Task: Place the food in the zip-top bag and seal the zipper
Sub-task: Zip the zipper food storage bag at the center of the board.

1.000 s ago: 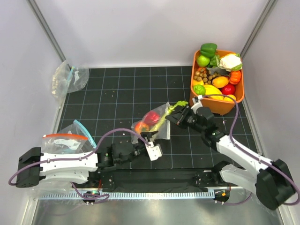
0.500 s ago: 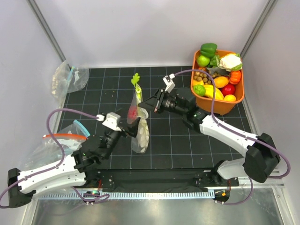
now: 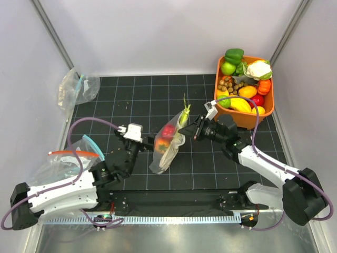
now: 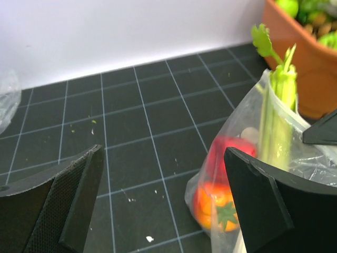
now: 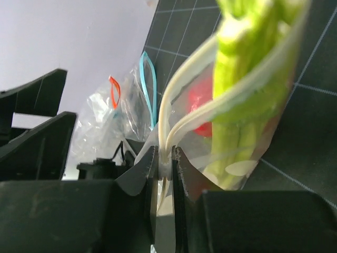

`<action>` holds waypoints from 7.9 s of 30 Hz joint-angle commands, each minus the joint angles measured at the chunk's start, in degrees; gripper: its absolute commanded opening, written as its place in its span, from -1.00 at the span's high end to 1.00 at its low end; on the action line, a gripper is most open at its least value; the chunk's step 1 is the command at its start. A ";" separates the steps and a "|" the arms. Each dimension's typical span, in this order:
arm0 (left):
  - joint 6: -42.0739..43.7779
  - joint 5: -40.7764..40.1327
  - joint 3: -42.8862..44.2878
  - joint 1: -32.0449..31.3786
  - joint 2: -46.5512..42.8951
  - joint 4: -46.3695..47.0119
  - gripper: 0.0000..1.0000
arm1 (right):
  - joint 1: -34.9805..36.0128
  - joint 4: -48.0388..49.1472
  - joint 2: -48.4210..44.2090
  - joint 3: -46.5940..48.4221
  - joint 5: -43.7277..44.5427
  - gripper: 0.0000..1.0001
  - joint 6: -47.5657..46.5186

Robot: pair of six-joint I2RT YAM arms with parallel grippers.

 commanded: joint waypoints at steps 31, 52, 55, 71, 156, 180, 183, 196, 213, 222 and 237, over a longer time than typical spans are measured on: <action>-15.24 6.83 3.76 1.73 -12.60 -9.20 -1.00 | 13.66 -48.27 -4.77 37.06 -4.15 0.98 -41.69; -26.40 6.57 5.52 11.13 -7.95 -16.93 -0.99 | 22.81 -50.73 -7.31 33.46 1.42 0.98 -57.68; -27.55 13.15 4.47 12.89 -8.73 -15.89 -0.99 | 22.81 -50.73 -7.14 33.46 3.49 0.98 -59.62; -25.44 48.21 -5.91 13.60 -21.13 -2.09 -0.99 | 22.81 -56.09 -11.70 36.88 -15.37 0.98 -65.51; -23.24 67.84 -6.17 13.25 -14.97 5.74 0.36 | 22.81 -43.09 -11.80 24.14 2.80 0.95 -57.69; -22.36 59.13 -2.04 13.16 -19.46 -4.28 0.31 | 22.81 -41.94 -9.51 23.53 -0.10 0.98 -58.22; -21.84 62.81 -0.64 13.16 -16.91 -4.63 0.66 | 22.81 -41.94 -9.42 23.53 0.08 0.98 -58.13; -17.62 60.28 5.51 10.53 -10.94 -12.97 0.99 | 22.81 -42.56 -9.16 23.70 -0.80 0.98 -58.30; -10.06 51.14 16.85 2.18 4.62 -29.32 0.99 | 22.81 -45.63 -5.91 25.81 -6.60 0.98 -59.97; -3.91 52.54 20.29 -5.55 9.29 -34.34 0.99 | 22.89 -45.37 -7.31 25.20 -4.23 0.98 -59.97; -4.87 48.33 23.36 -6.79 13.58 -40.92 0.99 | 22.72 -43.35 -10.92 23.26 -6.86 0.98 -60.94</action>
